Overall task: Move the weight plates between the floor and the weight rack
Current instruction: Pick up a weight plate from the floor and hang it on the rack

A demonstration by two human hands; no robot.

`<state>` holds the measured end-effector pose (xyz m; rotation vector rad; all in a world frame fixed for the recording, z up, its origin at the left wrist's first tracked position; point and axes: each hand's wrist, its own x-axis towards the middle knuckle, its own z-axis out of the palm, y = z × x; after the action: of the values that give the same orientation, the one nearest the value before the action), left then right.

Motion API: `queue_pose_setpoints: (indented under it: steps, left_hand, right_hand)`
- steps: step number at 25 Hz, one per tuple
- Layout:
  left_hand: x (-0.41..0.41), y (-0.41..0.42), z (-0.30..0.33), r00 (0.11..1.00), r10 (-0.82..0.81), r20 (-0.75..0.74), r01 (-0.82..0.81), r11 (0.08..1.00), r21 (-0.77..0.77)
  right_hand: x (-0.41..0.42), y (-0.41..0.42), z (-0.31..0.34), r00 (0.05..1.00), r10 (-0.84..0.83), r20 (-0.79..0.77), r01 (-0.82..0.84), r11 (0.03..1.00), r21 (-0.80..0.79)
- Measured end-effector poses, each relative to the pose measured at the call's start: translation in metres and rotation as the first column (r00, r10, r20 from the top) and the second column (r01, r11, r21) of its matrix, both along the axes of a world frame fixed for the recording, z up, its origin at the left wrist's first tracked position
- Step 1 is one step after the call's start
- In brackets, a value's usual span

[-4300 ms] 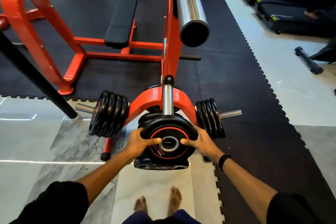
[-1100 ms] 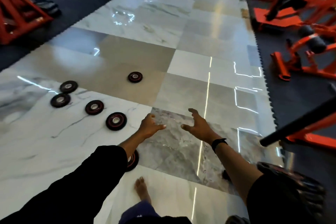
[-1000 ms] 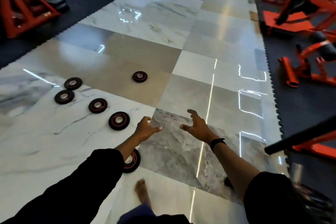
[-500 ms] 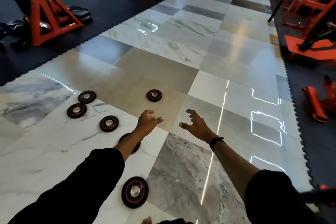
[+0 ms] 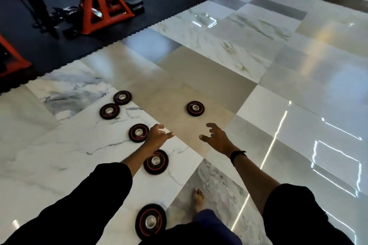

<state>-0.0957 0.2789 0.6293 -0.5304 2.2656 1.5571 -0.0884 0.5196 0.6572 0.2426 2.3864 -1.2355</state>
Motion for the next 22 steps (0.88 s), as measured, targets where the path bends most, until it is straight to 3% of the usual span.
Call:
queue_pose_setpoints:
  steps: [7,12,16,22]
  left_hand:
    - [-0.07,-0.009,-0.009,0.969,0.234,0.073,-0.23,0.972,-0.055]
    - [-0.081,-0.023,-0.023,0.902,0.395,0.175,-0.392,0.918,-0.052]
    - [-0.137,-0.037,-0.031,0.905,0.403,0.136,-0.405,0.914,-0.019]
    - [-0.259,-0.026,-0.041,0.933,0.314,0.178,-0.326,0.944,0.043]
  right_hand:
    - [-0.145,0.006,-0.006,0.977,0.212,0.03,-0.213,0.975,0.056]
    - [-0.202,-0.05,-0.033,0.906,0.4,0.141,-0.407,0.913,0.026]
    - [-0.244,-0.088,-0.045,0.874,0.457,0.162,-0.461,0.887,-0.018]
    - [-0.339,-0.078,-0.041,0.915,0.355,0.191,-0.364,0.932,0.008]
